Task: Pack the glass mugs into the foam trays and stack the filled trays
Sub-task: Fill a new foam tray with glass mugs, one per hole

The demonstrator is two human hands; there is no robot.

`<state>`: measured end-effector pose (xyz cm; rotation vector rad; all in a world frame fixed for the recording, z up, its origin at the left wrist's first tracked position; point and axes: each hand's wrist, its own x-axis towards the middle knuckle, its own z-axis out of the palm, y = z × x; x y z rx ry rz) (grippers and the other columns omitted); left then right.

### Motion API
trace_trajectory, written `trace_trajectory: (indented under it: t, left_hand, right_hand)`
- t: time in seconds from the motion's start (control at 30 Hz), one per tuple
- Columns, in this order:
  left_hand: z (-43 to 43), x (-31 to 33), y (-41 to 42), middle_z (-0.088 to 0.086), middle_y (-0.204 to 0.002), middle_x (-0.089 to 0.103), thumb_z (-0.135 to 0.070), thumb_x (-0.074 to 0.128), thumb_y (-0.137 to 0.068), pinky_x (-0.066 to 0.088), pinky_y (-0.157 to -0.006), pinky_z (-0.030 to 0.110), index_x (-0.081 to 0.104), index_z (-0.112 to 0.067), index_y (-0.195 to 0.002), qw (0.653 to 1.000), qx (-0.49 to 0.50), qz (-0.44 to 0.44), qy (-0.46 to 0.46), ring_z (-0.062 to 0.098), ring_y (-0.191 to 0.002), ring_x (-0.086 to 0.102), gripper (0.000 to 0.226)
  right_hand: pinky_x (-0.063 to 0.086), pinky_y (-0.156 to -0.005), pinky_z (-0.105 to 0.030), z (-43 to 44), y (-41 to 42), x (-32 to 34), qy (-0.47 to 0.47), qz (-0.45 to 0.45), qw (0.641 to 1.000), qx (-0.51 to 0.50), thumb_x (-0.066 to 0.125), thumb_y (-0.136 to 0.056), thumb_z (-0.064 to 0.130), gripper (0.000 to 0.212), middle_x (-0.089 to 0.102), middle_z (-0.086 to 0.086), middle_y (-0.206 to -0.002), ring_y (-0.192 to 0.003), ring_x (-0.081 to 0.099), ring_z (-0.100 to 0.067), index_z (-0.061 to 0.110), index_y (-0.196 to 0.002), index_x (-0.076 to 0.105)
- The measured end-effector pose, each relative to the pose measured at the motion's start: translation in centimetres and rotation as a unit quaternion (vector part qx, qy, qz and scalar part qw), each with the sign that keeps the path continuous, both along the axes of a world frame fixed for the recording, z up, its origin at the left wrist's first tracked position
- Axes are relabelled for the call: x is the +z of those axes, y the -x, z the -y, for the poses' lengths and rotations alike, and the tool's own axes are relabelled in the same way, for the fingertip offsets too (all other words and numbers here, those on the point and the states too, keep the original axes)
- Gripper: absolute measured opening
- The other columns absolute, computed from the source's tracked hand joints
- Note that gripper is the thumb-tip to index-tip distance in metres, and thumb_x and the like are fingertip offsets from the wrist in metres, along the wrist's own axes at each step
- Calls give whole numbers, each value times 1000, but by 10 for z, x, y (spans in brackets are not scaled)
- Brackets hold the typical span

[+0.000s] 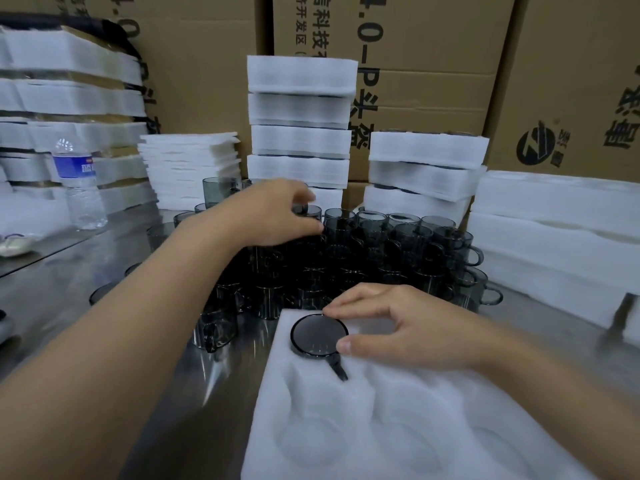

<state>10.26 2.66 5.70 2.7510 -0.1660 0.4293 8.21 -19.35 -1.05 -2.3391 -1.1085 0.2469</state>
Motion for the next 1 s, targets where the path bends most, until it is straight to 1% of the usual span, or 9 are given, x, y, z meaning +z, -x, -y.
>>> trace_trajectory:
  t: [0.17,0.3,0.4,0.6,0.67,0.73,0.83,0.93,1.0]
  left_hand:
    - [0,-1,-55,9,-139,50,-32,59,-89,40,-94,37,29,-16,-148,994,75,53,-57,28,-125,46,68]
    - [5,-11,-74,17,-137,47,-27,62,-89,40,-91,36,37,-5,-138,996,82,1,-21,32,-121,47,60]
    - [6,-20,-77,17,-132,48,-17,66,-87,42,-87,35,45,-4,-131,995,95,24,-15,33,-114,51,51]
    - [15,-15,-65,0,-90,57,-4,65,-83,37,-60,10,59,-5,-105,984,57,152,78,16,-73,53,23]
    - [26,-7,-52,-3,-100,57,-10,67,-85,35,-64,4,57,-10,-119,977,32,183,103,11,-76,54,35]
    - [38,-2,-34,-10,-89,54,-16,69,-84,38,-61,3,55,-16,-124,974,-8,195,118,3,-71,52,42]
    - [53,-6,-1,-19,-82,50,-24,72,-81,42,-62,7,57,-23,-120,972,-69,192,116,-1,-68,53,41]
    - [60,-21,25,-19,-86,52,-27,74,-80,42,-63,4,55,-25,-124,972,-111,171,118,-2,-68,56,48]
    - [62,-35,34,-14,-96,59,-25,74,-80,48,-68,13,55,-24,-126,973,-128,153,115,-1,-70,59,50]
  right_hand:
    - [35,-102,-15,0,2,0,13,6,1000,-5,61,-85,52,44,45,39,-125,-116,45,14,43,-128,56]
    - [32,-99,-9,0,3,0,10,19,1000,-4,60,-86,51,45,44,40,-125,-115,42,18,41,-129,55]
    - [27,-92,1,0,2,0,11,31,999,1,59,-87,52,46,43,39,-126,-115,38,21,40,-131,54]
    - [28,-95,-1,1,-3,-3,8,39,999,9,59,-87,52,46,46,35,-128,-116,40,18,39,-130,55]
    - [34,-98,-7,0,-5,-5,-15,24,1000,7,62,-85,51,42,52,32,-123,-114,45,16,38,-126,59]
    - [43,-93,-10,-2,-7,-6,-90,-16,996,-15,63,-85,48,33,63,26,-111,-104,56,13,35,-116,66]
    - [54,-82,-20,-7,-13,-4,-249,-116,955,-108,56,-88,48,23,72,10,-94,-87,68,-1,30,-99,66]
    - [57,-67,-30,-8,-16,4,-373,-244,873,-198,43,-95,50,38,72,-8,-82,-75,73,-20,16,-99,59]
    - [58,-60,-31,-5,-15,9,-422,-297,831,-208,36,-96,54,50,72,-14,-76,-71,72,-26,9,-99,59]
